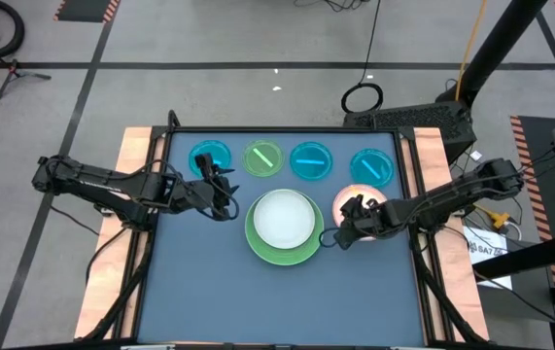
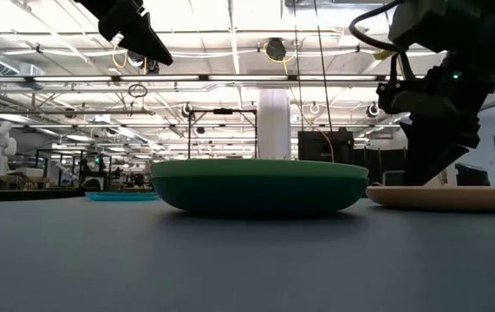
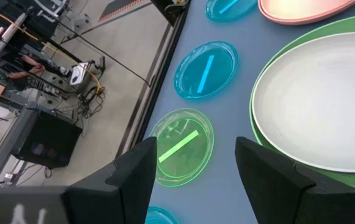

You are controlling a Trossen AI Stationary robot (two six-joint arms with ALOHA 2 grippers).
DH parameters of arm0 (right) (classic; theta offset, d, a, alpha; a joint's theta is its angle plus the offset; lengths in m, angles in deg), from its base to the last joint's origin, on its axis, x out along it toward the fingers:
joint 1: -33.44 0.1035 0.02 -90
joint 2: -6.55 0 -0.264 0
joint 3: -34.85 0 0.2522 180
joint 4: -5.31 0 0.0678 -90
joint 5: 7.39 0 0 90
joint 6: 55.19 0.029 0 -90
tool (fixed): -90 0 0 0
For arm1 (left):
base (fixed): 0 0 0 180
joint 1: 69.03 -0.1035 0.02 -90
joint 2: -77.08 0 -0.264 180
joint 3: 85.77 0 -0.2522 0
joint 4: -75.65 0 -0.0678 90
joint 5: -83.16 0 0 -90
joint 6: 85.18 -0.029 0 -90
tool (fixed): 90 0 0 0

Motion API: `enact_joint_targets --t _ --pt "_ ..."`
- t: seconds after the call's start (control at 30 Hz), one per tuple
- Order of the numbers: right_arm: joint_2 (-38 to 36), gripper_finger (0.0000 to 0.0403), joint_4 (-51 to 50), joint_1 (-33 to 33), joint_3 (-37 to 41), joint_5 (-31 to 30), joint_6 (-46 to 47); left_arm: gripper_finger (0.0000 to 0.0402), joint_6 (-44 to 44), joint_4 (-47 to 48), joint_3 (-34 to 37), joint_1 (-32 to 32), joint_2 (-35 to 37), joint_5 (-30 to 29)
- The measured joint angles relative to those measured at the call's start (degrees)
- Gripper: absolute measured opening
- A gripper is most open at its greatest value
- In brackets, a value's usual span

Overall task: Stack plastic plates
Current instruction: Remove the light orange plate from the orange plate to the middle left of the table

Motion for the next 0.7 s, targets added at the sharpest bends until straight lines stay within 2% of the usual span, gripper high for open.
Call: enact_joint_targets --t 0.17,0.37,0.7 --pt "-1.9 0.0161 -1.3 -1.3 0.0 -1.0 4.2 0.0223 0.0 0.0 0.0 0.0 0.0 0.0" --pt "-4.2 0.0178 -1.0 -2.0 0.0 1.7 7.3 0.0223 0.2 0.0 0.0 0.0 0.0 0.0" --pt "1.9 0.0179 3.8 0.0 -0.1 1.8 5.7 0.0223 0.4 0.2 0.0 0.1 0.0 0.0"
